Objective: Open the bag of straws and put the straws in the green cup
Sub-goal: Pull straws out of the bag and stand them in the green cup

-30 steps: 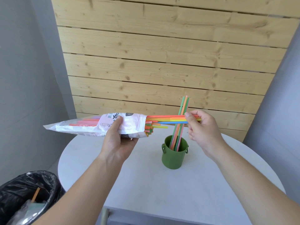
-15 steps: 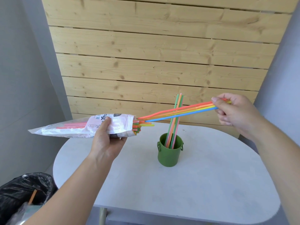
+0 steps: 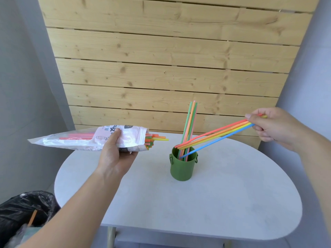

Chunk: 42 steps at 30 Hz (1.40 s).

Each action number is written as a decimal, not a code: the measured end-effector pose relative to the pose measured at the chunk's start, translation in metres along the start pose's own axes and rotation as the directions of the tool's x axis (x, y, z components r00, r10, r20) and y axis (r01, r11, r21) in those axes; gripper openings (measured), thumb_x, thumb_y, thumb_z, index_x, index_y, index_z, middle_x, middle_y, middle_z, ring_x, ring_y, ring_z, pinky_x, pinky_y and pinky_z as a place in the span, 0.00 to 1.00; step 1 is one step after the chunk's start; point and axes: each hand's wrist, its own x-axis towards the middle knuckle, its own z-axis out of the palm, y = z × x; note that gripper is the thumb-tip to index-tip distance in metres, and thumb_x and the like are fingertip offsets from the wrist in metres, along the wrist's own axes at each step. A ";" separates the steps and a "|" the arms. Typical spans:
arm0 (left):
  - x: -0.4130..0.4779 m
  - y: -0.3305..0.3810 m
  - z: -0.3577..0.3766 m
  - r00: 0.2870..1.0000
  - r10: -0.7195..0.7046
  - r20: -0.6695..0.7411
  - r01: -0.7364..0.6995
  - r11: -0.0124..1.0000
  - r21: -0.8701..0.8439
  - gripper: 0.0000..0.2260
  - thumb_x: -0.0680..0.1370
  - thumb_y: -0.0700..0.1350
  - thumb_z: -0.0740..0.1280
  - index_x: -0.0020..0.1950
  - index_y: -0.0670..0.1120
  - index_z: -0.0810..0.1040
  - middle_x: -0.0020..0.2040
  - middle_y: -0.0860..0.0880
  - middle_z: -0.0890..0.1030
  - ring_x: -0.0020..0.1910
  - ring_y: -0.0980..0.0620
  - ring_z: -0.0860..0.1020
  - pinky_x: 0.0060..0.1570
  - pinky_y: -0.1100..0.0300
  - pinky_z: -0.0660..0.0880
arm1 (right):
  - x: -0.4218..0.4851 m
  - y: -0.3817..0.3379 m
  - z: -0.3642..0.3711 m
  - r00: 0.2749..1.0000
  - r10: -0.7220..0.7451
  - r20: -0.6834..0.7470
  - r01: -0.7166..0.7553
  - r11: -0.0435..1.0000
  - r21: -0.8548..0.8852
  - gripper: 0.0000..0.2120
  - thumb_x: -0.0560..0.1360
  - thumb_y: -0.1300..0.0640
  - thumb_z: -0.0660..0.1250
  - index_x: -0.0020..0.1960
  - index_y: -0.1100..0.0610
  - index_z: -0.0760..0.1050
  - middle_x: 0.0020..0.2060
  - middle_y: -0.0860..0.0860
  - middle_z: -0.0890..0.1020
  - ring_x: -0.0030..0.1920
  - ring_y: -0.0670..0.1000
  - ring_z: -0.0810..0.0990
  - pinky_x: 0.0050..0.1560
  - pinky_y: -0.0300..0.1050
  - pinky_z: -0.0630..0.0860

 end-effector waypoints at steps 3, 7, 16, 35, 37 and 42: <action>0.004 -0.001 -0.003 1.000 -0.001 -0.010 0.001 1.000 -0.005 0.19 0.82 0.46 0.68 0.71 0.41 0.74 0.64 0.39 0.83 0.61 0.37 0.83 0.51 0.47 0.82 | -0.002 -0.002 -0.002 1.000 0.005 -0.005 -0.005 0.999 -0.050 0.10 0.82 0.57 0.64 0.49 0.64 0.76 0.29 0.52 0.64 0.23 0.47 0.58 0.22 0.38 0.57; 0.008 -0.005 -0.006 1.000 0.007 0.010 -0.007 1.000 -0.005 0.22 0.80 0.46 0.70 0.72 0.39 0.74 0.66 0.37 0.81 0.64 0.36 0.82 0.67 0.39 0.74 | 0.000 -0.009 0.002 1.000 -0.008 -0.003 0.007 0.992 -0.126 0.10 0.81 0.55 0.66 0.47 0.62 0.76 0.27 0.51 0.64 0.25 0.50 0.58 0.25 0.39 0.57; 0.009 -0.011 -0.007 0.999 -0.023 0.032 0.023 1.000 0.006 0.23 0.80 0.47 0.70 0.73 0.39 0.73 0.66 0.37 0.81 0.65 0.36 0.81 0.68 0.39 0.74 | 0.038 -0.050 0.047 0.985 -0.082 0.153 0.126 0.944 -0.306 0.12 0.78 0.50 0.70 0.42 0.59 0.77 0.27 0.52 0.65 0.27 0.52 0.60 0.30 0.42 0.58; 0.017 -0.008 -0.011 0.997 -0.047 0.063 0.050 0.997 -0.058 0.22 0.80 0.45 0.70 0.72 0.38 0.74 0.66 0.36 0.81 0.66 0.35 0.80 0.68 0.36 0.73 | 0.105 -0.077 0.131 0.953 -0.266 0.148 0.287 0.625 -0.726 0.24 0.73 0.37 0.69 0.60 0.53 0.75 0.55 0.54 0.80 0.50 0.55 0.74 0.46 0.46 0.69; 0.015 -0.008 -0.009 0.997 -0.050 0.065 0.053 0.998 -0.045 0.21 0.81 0.45 0.69 0.72 0.38 0.74 0.66 0.36 0.82 0.65 0.35 0.80 0.68 0.38 0.73 | 0.101 -0.074 0.131 0.949 -0.287 0.133 0.293 0.639 -0.712 0.26 0.72 0.36 0.70 0.63 0.52 0.75 0.58 0.54 0.80 0.50 0.54 0.74 0.46 0.46 0.68; 0.011 -0.008 -0.005 0.997 -0.048 0.068 0.051 0.998 -0.044 0.21 0.81 0.45 0.69 0.71 0.38 0.74 0.66 0.37 0.82 0.65 0.35 0.80 0.68 0.37 0.74 | 0.084 -0.073 0.124 0.902 -0.429 0.041 0.303 0.564 -0.768 0.29 0.74 0.35 0.66 0.68 0.51 0.73 0.63 0.52 0.76 0.62 0.56 0.76 0.53 0.50 0.74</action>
